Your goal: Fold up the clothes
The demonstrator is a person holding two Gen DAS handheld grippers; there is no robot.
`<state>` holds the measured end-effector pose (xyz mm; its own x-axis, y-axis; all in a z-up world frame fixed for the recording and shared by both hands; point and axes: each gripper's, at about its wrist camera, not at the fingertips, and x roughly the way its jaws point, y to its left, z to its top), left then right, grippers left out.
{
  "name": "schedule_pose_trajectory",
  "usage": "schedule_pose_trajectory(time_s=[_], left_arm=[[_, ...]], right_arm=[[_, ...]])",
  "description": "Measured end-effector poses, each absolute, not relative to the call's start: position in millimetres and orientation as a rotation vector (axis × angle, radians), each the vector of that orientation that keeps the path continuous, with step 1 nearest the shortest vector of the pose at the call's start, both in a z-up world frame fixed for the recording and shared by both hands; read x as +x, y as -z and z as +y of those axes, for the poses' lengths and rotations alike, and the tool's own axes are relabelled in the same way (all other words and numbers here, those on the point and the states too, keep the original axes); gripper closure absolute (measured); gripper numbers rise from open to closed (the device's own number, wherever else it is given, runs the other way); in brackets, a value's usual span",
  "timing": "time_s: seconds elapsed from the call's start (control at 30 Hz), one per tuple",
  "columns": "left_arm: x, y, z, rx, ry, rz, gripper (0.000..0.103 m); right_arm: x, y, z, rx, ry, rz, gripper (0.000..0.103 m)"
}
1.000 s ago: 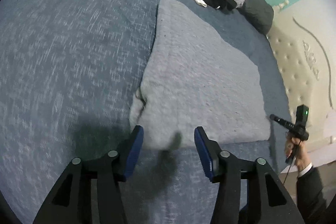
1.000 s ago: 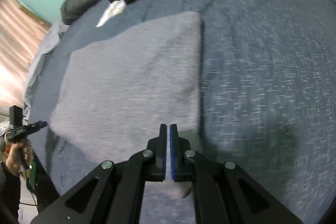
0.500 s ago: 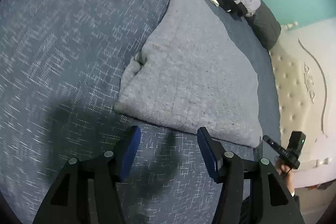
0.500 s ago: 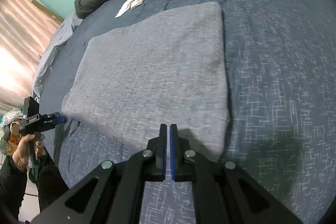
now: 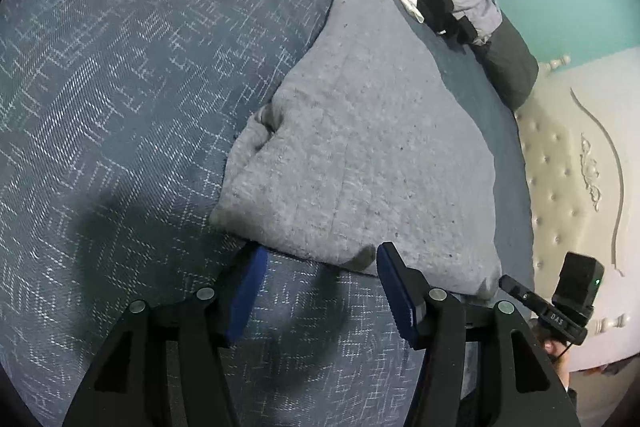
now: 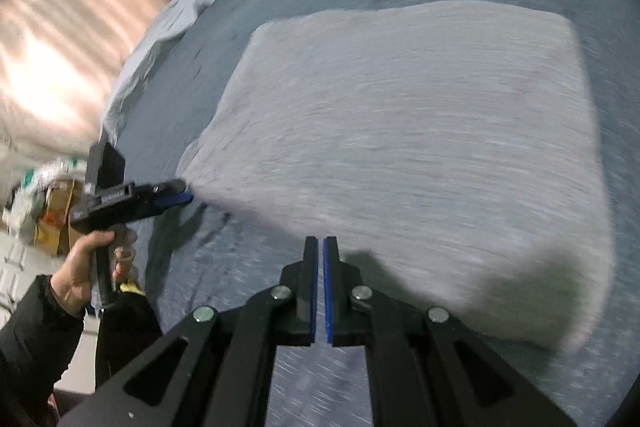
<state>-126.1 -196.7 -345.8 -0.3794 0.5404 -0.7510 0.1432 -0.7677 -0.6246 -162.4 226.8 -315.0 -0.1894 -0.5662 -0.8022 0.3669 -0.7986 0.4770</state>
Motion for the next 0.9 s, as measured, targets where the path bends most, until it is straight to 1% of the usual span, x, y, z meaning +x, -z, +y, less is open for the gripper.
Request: schedule_pose_trajectory(time_s=[0.1,0.23,0.53,0.63,0.8,0.9], left_arm=[[-126.2,344.9,-198.7,-1.557,-2.241,-0.911,0.042],[-125.4,344.8,-198.2,-1.538,-2.237,-0.896,0.042],[-130.7,339.1,-196.0,-1.505,-2.246,-0.830,0.042],[-130.8,336.9,-197.3,-1.499,-2.242,-0.829,0.042],[-132.9,334.9,-196.8,-1.493,-2.246,-0.819,0.042],[-134.1,332.2,-195.2,-1.479,-2.247,-0.828,0.042]], right_arm=[[-168.2,325.6,197.5,1.509,2.005,-0.177,0.101],[-183.4,343.0,178.8,1.559,2.024,-0.168,0.101],[-211.6,365.4,181.1,1.640,2.116,-0.240,0.103],[-201.3,372.3,181.1,1.666,2.062,-0.190,0.103],[-194.8,369.0,186.4,1.688,2.004,-0.138,0.103],[-196.6,342.8,193.2,1.588,2.053,-0.177,0.102]])
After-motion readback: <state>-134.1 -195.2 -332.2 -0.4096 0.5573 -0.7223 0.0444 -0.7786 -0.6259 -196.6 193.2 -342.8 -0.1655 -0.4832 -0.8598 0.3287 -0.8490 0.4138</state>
